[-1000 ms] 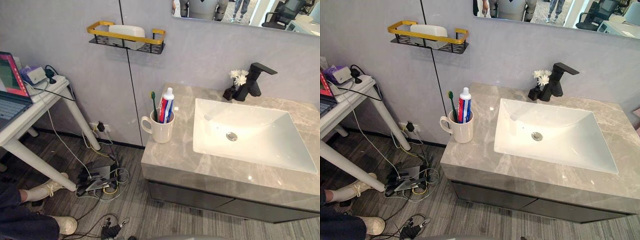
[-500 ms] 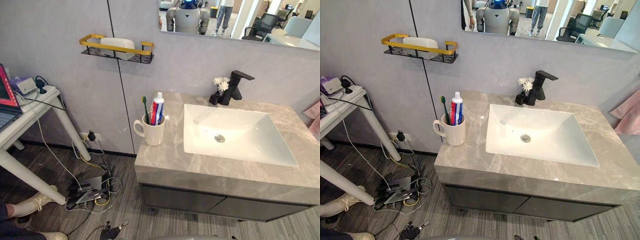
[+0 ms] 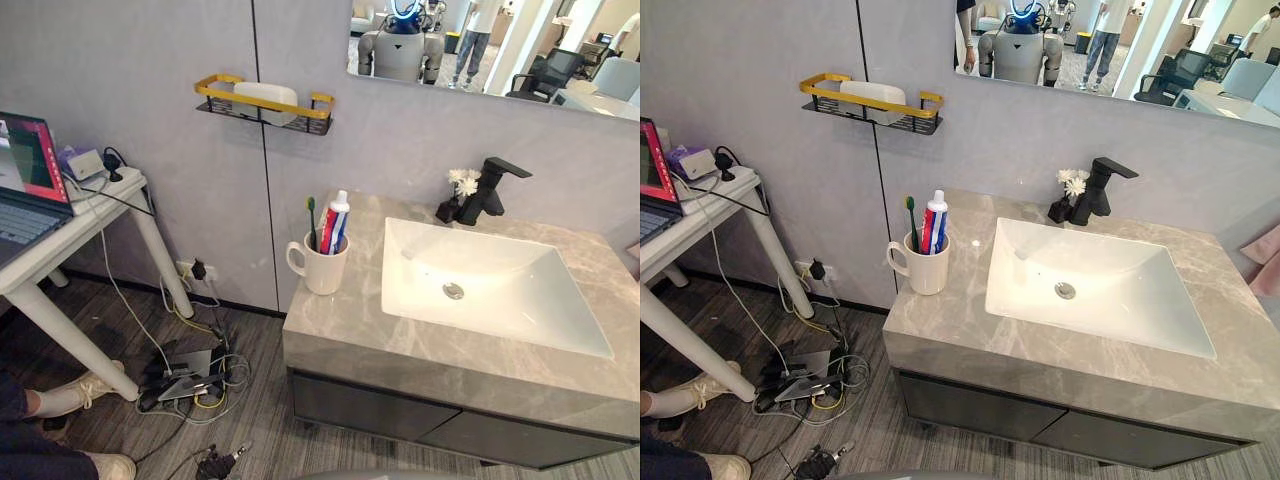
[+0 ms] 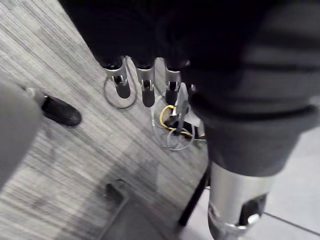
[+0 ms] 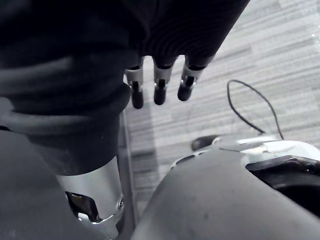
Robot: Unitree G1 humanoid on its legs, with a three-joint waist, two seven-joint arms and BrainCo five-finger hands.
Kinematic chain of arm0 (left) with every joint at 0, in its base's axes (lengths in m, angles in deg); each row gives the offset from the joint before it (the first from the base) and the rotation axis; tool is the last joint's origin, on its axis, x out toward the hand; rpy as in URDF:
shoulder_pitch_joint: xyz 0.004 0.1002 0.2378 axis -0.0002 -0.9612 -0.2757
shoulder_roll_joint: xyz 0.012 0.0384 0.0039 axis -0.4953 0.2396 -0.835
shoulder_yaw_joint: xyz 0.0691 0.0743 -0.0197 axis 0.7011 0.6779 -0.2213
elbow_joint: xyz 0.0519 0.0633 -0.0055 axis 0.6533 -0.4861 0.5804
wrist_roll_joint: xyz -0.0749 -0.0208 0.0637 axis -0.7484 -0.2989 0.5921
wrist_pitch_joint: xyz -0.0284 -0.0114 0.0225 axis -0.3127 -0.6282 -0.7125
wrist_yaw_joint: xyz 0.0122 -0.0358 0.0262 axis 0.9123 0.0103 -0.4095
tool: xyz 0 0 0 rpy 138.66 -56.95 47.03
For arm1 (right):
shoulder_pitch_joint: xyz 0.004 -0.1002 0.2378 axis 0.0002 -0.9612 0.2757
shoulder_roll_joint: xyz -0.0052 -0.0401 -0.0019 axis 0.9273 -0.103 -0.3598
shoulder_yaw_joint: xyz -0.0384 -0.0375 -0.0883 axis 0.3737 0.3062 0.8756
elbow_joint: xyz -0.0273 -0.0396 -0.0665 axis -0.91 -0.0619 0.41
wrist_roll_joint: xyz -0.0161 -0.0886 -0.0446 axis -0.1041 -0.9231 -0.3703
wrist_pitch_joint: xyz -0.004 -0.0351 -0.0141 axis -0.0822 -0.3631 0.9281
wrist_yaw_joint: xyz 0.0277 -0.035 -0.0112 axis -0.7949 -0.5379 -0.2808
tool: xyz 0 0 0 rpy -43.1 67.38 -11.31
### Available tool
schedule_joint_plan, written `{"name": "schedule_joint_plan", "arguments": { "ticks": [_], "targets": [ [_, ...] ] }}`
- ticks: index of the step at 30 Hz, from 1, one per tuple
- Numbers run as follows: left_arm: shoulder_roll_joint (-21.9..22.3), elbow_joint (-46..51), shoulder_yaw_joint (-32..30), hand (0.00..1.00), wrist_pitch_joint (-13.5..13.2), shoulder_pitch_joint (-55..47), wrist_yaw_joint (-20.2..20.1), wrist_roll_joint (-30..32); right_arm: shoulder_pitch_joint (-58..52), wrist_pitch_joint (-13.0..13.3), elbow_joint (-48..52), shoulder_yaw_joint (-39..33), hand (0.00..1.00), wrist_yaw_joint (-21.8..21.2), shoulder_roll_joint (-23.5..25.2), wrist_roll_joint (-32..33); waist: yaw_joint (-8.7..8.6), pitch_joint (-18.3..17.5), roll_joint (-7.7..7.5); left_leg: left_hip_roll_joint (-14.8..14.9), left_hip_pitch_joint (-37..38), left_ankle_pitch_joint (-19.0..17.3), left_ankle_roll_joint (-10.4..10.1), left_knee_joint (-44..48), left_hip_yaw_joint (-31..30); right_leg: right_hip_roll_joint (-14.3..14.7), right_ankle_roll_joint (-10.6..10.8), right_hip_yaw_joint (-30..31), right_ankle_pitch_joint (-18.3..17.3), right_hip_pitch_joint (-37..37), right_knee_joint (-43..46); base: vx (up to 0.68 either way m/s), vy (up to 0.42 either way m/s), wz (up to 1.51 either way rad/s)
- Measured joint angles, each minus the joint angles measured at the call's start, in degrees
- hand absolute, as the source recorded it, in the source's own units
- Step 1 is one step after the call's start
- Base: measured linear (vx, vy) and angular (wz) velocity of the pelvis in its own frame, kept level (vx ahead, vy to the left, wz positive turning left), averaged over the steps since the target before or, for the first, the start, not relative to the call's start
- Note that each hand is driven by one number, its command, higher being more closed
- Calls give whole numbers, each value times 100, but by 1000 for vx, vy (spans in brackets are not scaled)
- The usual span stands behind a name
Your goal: Organize washtable
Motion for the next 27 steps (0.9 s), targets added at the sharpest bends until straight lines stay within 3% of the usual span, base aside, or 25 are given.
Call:
{"name": "schedule_joint_plan", "arguments": {
  "ticks": [1, 3, 5, 9, 12, 17, 19, 20, 23, 24, 27],
  "targets": [
    [24, 1229, -1, 0, -9, -305, 53, -56, -50, 5, 93, 38, 0, 2, 7, -35, 15, 3, -1, 4, 10, -1, -1, 0, -6, 0, -1, -31, 0, 21, 2, 1, -1, 5],
    [-15, 2299, -96, 0, -57, -459, 90, -53, -94, 12, 176, 54, 0, 5, 10, -52, 39, 17, 19, 5, 53, -5, 1, 1, -3, -4, -11, -53, -6, 60, 4, -22, -4, 0],
    [31, 3971, -487, 0, -89, -579, 138, -25, -122, 21, 212, 218, 0, 2, -44, -164, 133, 22, 37, 14, 41, -79, -10, 75, 40, -1, -33, 31, -38, 75, 33, -60, 1, -11],
    [123, 6102, -822, 0, -181, -724, 346, 151, -176, 6, 327, 404, 0, -16, -44, -262, 161, 25, 53, 36, -53, -345, -7, 467, 63, 4, -46, 60, -91, 73, 100, -33, 0, -7],
    [285, 7056, -897, 0, -274, -746, 447, 340, -193, -8, 373, 429, 0, -53, -55, -285, 168, 30, 85, 63, -144, -419, -13, 656, 63, 19, -41, 49, -88, 80, 101, 0, 0, 0],
    [557, 7598, -604, 0, -264, -992, 395, 306, -210, -14, 427, 427, 0, -58, -61, -284, 163, 46, 131, 107, -143, -525, -33, 788, 69, 57, -15, 54, -68, 163, 102, 37, -4, -2],
    [571, 7913, -283, 0, -265, -1180, 230, 281, -216, -15, 428, 428, 0, -62, -62, -284, 169, 46, 134, 108, -164, -556, -25, 829, 75, 56, -15, 61, -68, 164, 102, 3, 4, -2],
    [575, 8188, 100, 0, -269, -1389, -91, 49, -257, -16, 523, 431, 0, -68, -61, -284, 168, 49, 163, 111, -161, -570, -22, 843, 89, 58, -15, 78, -68, 162, 104, -8, 6, -3],
    [600, 8229, 386, 0, -270, -1516, -343, -281, -264, -16, 545, 432, 0, -82, -74, -284, 165, 46, 193, 126, -160, -571, -22, 845, 103, 71, -15, 86, -68, 156, 106, -6, 0, -1],
    [591, 8237, 549, 100, -270, -1553, -380, -387, -270, -17, 549, 447, 0, -84, -85, -283, 165, 48, 205, 146, -160, -571, -25, 847, 116, 91, -16, 96, -67, 152, 106, 0, 0, 0],
    [343, 8328, 1210, 100, -251, -1617, -583, -671, -274, -31, 556, 507, 0, -98, -123, -302, 170, 52, 236, 181, -174, -578, -37, 847, 138, 120, -19, 114, -68, 139, 106, 0, 0, 0]
  ]
}}
